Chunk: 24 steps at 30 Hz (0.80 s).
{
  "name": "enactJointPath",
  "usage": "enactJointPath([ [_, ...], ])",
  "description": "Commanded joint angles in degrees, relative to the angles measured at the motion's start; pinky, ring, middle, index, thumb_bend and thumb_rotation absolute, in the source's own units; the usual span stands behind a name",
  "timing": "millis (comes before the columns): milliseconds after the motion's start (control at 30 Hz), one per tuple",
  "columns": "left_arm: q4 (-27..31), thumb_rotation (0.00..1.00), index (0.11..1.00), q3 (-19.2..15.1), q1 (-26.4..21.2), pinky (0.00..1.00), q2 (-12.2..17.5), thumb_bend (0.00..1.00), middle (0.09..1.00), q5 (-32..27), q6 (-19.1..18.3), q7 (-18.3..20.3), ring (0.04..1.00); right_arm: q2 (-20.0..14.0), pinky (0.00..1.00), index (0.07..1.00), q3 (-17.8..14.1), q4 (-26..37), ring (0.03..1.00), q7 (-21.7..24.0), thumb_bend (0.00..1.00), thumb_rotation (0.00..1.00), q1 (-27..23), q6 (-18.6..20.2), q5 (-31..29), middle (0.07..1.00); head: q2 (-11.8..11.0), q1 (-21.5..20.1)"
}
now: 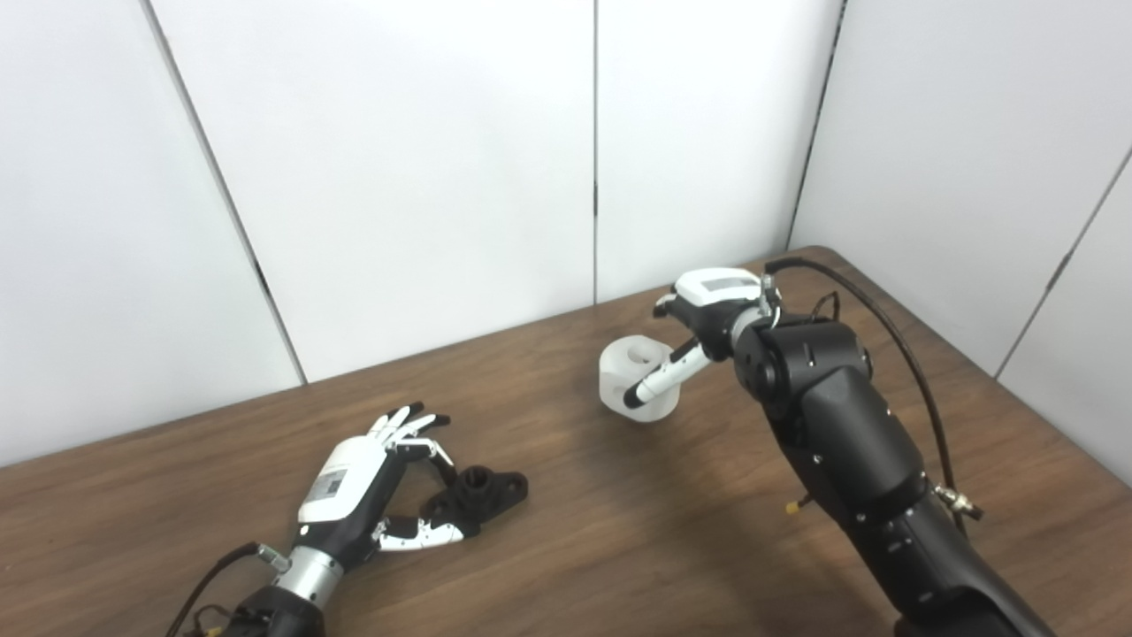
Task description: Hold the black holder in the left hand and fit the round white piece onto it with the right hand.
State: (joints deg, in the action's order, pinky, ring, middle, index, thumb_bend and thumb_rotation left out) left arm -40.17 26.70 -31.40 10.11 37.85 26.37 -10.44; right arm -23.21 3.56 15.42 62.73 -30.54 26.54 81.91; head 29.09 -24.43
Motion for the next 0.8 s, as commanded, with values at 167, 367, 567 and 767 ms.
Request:
enactJointPath([
  [167, -4.6, 0.07, 0.475, 1.1, 5.4, 1.0, 0.8, 0.52, 0.886, 0.8, -0.9, -0.1, 0.979, 4.5, 0.64, 0.841, -1.4, 1.0, 0.835, -4.9, 0.91, 0.7, -1.3, 0.2, 6.1, 0.931, 0.1, -0.3],
  [367, -4.5, 0.07, 0.475, 1.0, 5.6, 1.0, 0.8, 0.52, 0.882, 1.0, -0.6, -0.8, 0.972, 8.1, 0.64, 0.796, -3.4, -1.9, 0.8, -11.0, 0.92, 0.68, 0.0, 0.3, 9.2, 0.882, 0.4, 0.1],
  [567, -4.3, 0.08, 0.475, 0.8, 5.8, 1.0, 0.9, 0.52, 0.881, 0.6, -0.7, -0.3, 0.972, 10.1, 0.66, 0.738, -4.9, -4.0, 0.828, -13.6, 0.91, 0.65, 0.1, 0.3, 12.0, 0.901, 0.5, -0.3],
  [767, -4.8, 0.08, 0.475, 0.9, 5.8, 1.0, 1.0, 0.52, 0.879, 0.4, 0.1, -0.8, 0.974, 11.0, 0.68, 0.753, -6.2, -6.1, 0.836, -15.1, 0.91, 0.63, -0.1, 0.3, 14.5, 0.894, 0.7, -0.2],
])
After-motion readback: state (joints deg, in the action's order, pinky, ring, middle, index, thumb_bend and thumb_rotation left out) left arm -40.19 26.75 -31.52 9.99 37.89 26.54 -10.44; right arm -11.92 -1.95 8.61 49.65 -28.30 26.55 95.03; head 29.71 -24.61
